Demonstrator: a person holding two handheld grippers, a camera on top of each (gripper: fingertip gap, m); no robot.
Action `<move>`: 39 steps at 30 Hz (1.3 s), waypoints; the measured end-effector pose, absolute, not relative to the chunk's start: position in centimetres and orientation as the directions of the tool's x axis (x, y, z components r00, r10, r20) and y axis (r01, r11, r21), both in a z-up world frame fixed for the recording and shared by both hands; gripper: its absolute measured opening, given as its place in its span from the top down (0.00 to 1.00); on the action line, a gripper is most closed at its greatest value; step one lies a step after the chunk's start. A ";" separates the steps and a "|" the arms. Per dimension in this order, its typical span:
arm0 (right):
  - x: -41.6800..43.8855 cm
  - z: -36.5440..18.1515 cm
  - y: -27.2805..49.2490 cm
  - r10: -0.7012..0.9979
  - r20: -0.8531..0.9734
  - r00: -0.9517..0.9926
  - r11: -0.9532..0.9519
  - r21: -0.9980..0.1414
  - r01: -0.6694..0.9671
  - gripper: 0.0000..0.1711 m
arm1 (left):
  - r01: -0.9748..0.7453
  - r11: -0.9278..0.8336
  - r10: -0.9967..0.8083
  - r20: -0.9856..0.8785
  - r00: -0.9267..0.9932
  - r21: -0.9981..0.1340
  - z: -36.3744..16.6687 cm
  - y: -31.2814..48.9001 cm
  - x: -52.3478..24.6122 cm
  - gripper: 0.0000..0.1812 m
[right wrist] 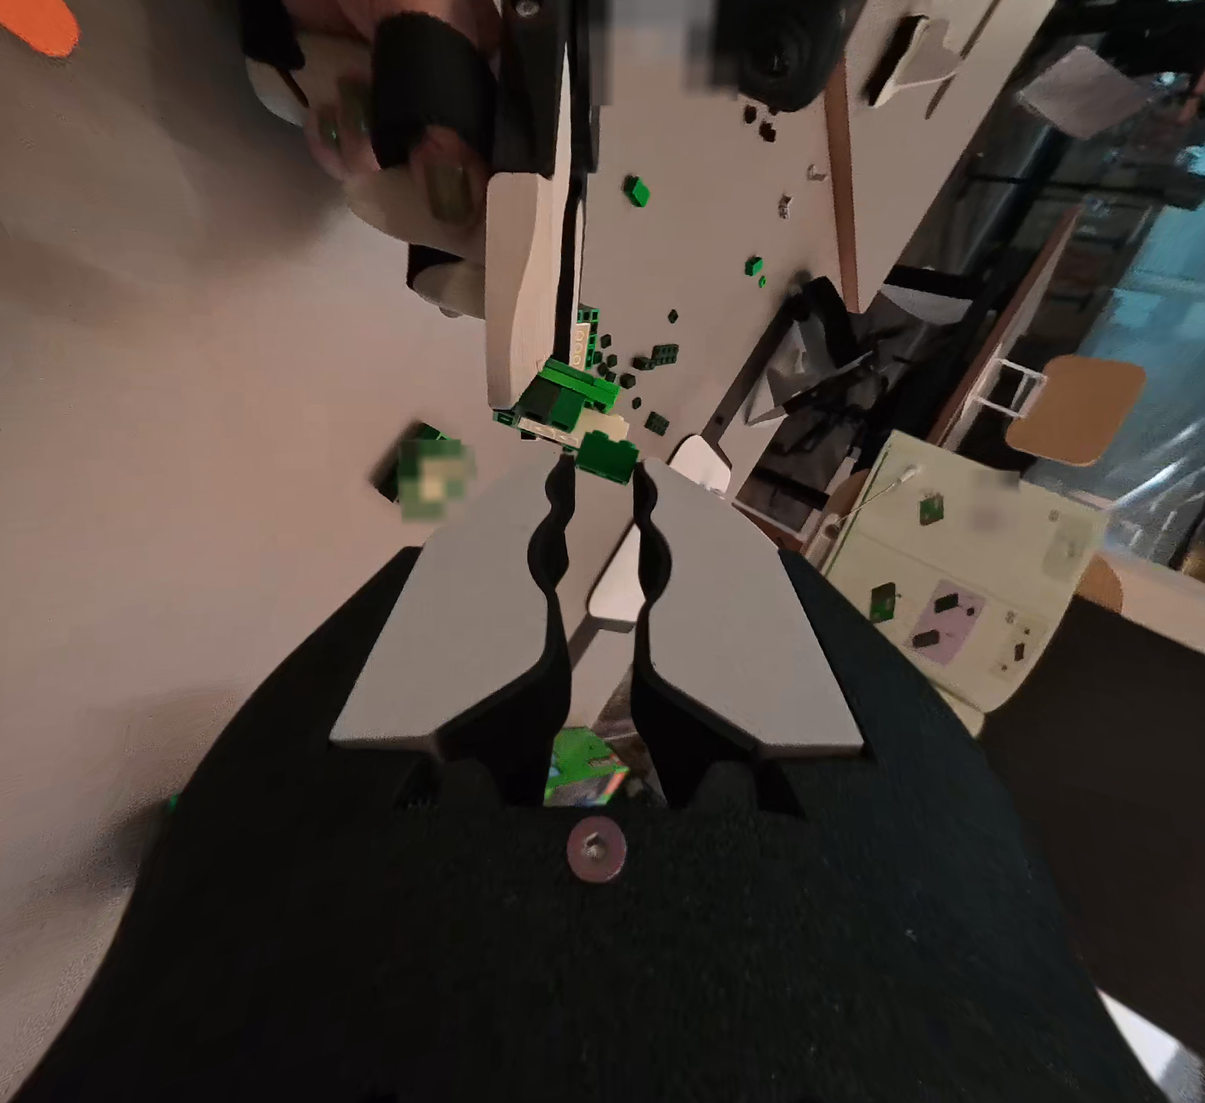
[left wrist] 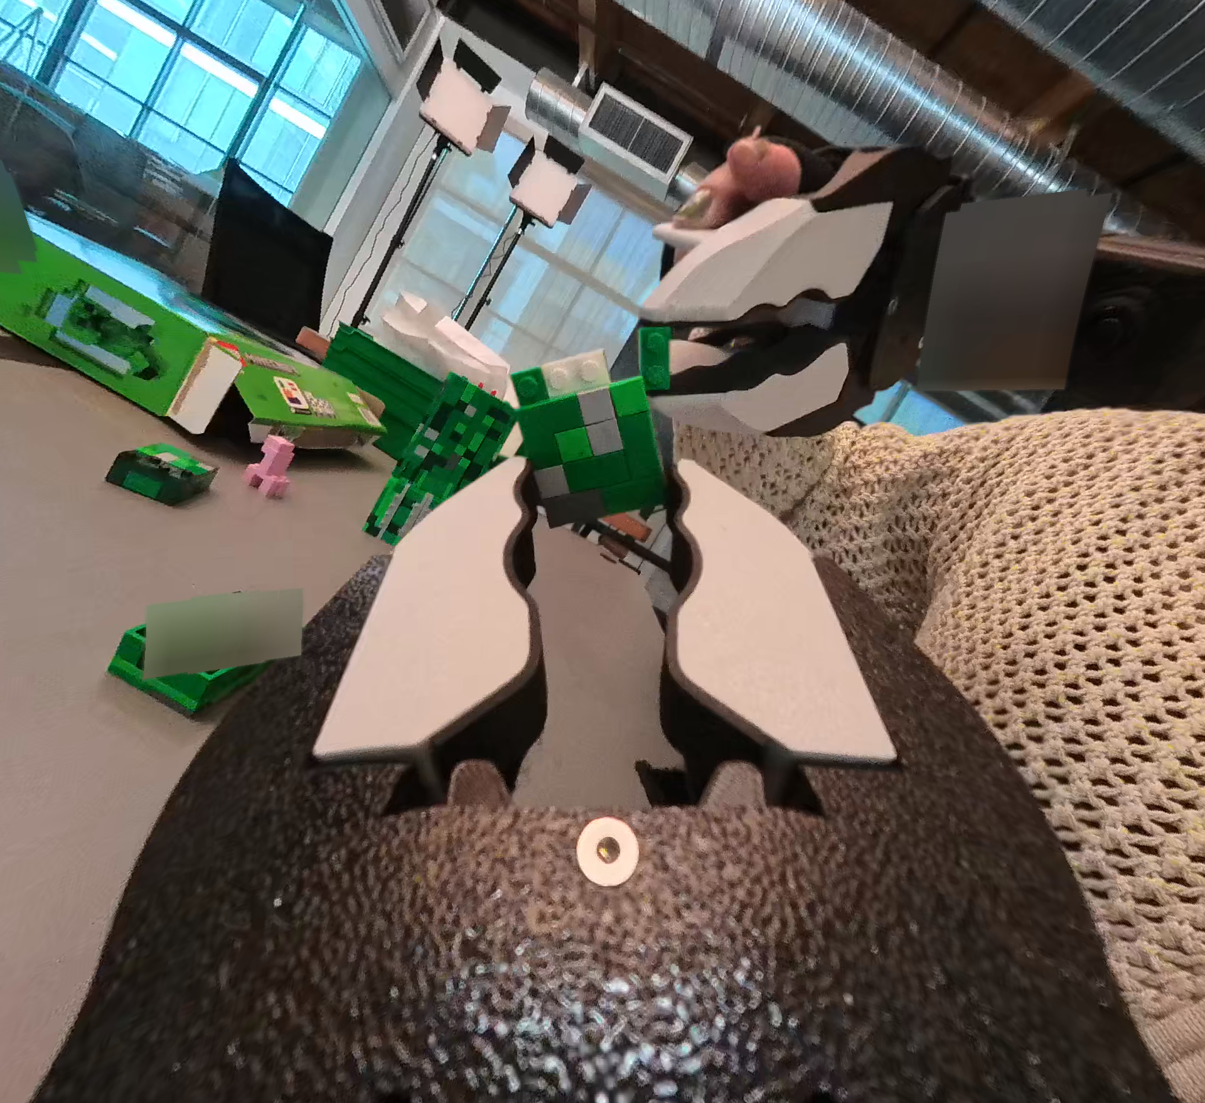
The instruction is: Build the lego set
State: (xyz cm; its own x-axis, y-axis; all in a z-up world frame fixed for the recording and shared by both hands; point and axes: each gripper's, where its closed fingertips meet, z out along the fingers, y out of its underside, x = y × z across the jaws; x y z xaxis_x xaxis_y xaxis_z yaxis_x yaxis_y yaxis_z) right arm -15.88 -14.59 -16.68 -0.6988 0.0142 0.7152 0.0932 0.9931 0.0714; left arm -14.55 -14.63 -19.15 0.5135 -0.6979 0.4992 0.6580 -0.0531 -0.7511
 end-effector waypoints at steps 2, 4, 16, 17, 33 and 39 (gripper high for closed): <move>-16.3 -16.6 -14.7 -0.020 0.688 -0.725 0.991 0.109 0.076 0.90 | 0.659 -0.039 -0.700 0.491 0.518 -0.751 -19.0 -14.7 -14.7 0.79; -16.6 -16.6 -14.8 -0.046 0.666 -0.745 0.987 0.144 0.067 0.90 | 0.654 -0.030 -0.706 0.479 0.521 -0.756 -18.8 -14.9 -14.6 0.79; -16.5 -17.1 -15.2 -0.114 0.549 -0.828 0.960 0.274 0.049 0.90 | 0.651 -0.033 -0.713 0.474 0.516 -0.758 -18.8 -15.0 -14.5 0.79; -16.5 -17.1 -15.2 -0.110 0.548 -0.830 0.960 0.276 0.055 0.90 | 0.653 -0.034 -0.715 0.475 0.514 -0.757 -18.8 -15.0 -14.5 0.79; -15.5 -17.0 -14.4 -0.089 0.531 -0.843 0.957 0.281 0.076 0.83 | 0.655 -0.070 -0.736 0.482 0.475 -0.752 -18.9 -15.1 -14.2 0.79; -13.8 -16.2 -15.4 -0.070 0.450 -0.891 0.991 0.132 -0.011 0.78 | 0.590 -0.197 -0.785 0.487 0.384 -0.783 -19.6 -15.5 -12.0 0.79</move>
